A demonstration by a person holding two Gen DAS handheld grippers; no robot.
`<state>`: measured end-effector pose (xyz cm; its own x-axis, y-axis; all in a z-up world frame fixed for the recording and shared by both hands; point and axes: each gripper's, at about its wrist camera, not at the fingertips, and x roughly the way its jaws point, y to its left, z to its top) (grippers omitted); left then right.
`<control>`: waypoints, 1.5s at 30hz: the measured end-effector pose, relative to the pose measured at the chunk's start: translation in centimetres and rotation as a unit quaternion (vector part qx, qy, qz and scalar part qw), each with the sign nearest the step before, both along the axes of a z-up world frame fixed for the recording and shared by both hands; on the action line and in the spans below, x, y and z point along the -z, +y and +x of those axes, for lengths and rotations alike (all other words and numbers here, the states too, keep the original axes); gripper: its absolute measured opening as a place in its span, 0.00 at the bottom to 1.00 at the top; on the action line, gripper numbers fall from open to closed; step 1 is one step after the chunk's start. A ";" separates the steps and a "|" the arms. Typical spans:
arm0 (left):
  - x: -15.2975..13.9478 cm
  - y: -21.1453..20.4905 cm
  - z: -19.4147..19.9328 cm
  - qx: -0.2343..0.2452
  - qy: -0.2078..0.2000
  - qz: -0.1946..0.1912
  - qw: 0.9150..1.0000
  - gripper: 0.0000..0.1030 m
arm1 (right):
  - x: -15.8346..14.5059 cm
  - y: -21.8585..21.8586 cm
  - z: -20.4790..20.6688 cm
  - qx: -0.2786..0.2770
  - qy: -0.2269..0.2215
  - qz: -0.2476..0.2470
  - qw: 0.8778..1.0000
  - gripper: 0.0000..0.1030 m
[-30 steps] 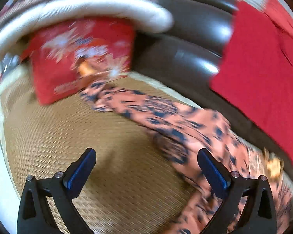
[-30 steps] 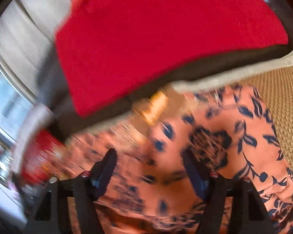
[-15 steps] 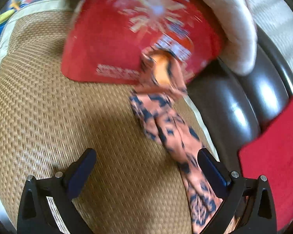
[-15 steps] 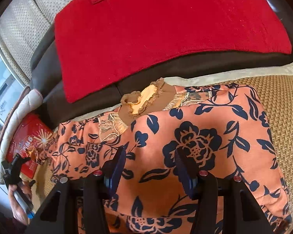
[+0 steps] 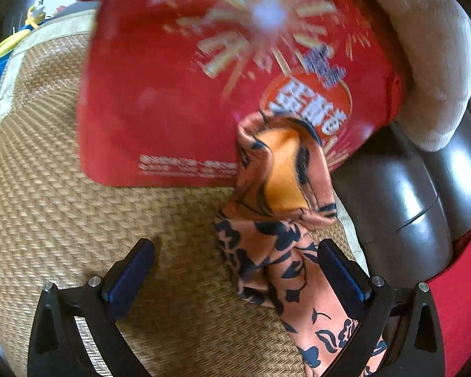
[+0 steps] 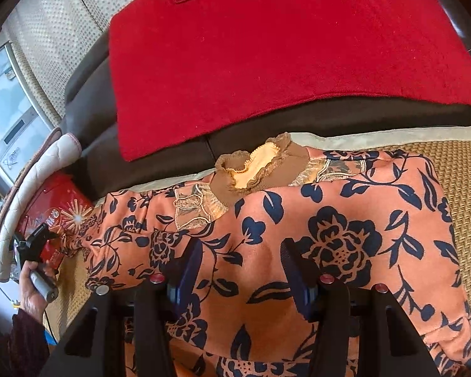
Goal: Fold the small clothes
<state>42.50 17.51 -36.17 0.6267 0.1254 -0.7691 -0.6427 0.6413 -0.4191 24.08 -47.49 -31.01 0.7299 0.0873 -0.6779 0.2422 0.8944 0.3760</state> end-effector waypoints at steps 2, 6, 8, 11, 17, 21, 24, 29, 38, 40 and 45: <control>0.1 -0.6 1.8 0.007 0.012 0.018 1.000 0.99 | 0.2 0.1 0.3 -0.001 0.001 -0.003 1.000 0.55; 0.5 -1.5 2.8 0.032 0.014 0.043 0.998 0.59 | 0.4 -0.1 0.7 0.001 0.003 -0.006 1.000 0.55; 0.6 -2.0 3.6 0.050 0.009 0.055 0.997 0.32 | 0.5 0.0 0.9 0.003 0.005 -0.008 1.000 0.55; 0.2 -3.6 4.0 0.070 0.002 0.096 0.993 0.11 | 0.4 -0.2 0.9 0.004 0.005 -0.008 1.000 0.55; -5.7 -10.2 2.3 0.141 -0.081 0.181 0.970 0.08 | -0.2 -0.8 -0.2 0.026 -0.008 -0.007 1.000 0.55; -11.9 -18.7 -1.6 0.247 -0.165 0.229 0.927 0.08 | -1.0 -1.9 -1.2 0.050 -0.021 0.006 0.999 0.55; -14.6 -25.9 -5.4 0.335 -0.212 0.243 0.885 0.08 | -1.7 -3.2 -2.3 0.072 -0.033 0.015 0.997 0.55; -15.1 -38.8 -11.9 0.514 -0.229 0.228 0.795 0.11 | -2.3 -5.7 -4.8 0.108 -0.049 0.042 0.992 0.55; -14.1 -43.1 -15.7 0.578 -0.216 0.182 0.765 0.73 | -2.3 -12.5 -8.9 0.154 -0.095 0.144 0.973 0.78; -13.6 -41.1 -15.0 0.523 -0.199 0.201 0.804 0.74 | -1.8 -12.7 -8.4 0.132 -0.080 0.165 0.974 0.78; -9.0 -35.7 -11.3 0.418 -0.106 0.217 0.876 0.74 | -0.2 -11.8 -5.4 0.080 -0.045 0.195 0.976 0.78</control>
